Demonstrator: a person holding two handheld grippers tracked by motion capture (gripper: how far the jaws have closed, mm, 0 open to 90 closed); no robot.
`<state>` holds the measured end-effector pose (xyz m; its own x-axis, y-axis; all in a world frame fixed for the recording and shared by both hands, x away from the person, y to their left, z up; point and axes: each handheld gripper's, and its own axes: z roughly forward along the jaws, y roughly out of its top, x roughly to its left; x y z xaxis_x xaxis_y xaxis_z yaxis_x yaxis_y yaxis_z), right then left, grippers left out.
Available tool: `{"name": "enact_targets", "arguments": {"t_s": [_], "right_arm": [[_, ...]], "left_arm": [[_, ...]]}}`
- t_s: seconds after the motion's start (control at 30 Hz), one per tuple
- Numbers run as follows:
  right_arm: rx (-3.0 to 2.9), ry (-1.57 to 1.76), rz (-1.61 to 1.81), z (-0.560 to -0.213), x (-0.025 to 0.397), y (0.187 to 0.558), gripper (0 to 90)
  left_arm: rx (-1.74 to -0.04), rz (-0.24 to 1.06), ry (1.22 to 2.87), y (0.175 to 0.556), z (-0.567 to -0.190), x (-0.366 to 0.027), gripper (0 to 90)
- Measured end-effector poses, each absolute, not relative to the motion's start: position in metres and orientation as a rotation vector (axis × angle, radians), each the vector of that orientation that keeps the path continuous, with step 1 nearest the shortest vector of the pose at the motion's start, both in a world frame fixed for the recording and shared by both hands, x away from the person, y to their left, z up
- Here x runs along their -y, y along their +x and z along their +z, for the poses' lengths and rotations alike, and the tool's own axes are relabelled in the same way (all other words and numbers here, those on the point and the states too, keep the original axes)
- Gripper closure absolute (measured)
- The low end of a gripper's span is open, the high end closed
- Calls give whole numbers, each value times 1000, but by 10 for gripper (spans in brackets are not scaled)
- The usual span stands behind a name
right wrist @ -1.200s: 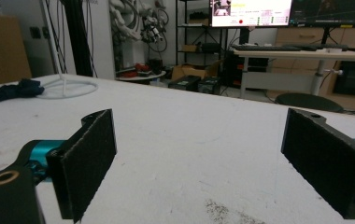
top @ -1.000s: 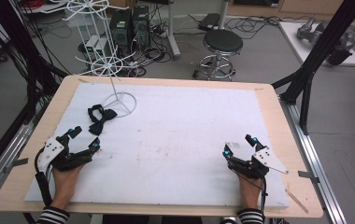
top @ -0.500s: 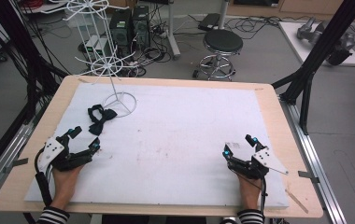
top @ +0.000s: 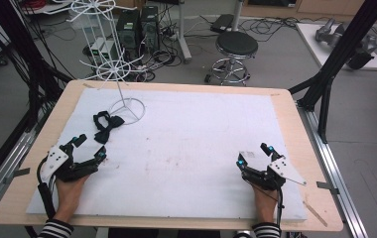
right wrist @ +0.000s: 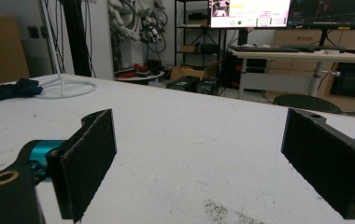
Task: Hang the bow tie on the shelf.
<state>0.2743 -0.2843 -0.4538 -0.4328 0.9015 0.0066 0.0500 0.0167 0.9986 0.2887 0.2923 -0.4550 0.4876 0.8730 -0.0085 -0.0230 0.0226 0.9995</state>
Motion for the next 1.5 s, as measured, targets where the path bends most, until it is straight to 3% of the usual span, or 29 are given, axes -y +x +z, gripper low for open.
{"name": "enact_targets", "arguments": {"t_s": [0.9, 1.13, 1.5], "right_arm": [[-1571, 1009, 1509, -454, 285, 275, 94], [-1568, 1007, 1505, -454, 285, 275, 94], [-1572, 1012, 1506, -454, 285, 275, 94]], "left_arm": [[-1007, 815, 1633, 329, -420, -299, 154], [-1096, 771, 1763, 347, -414, -299, 154], [-1138, 738, 1838, 363, -407, -298, 165]]}}
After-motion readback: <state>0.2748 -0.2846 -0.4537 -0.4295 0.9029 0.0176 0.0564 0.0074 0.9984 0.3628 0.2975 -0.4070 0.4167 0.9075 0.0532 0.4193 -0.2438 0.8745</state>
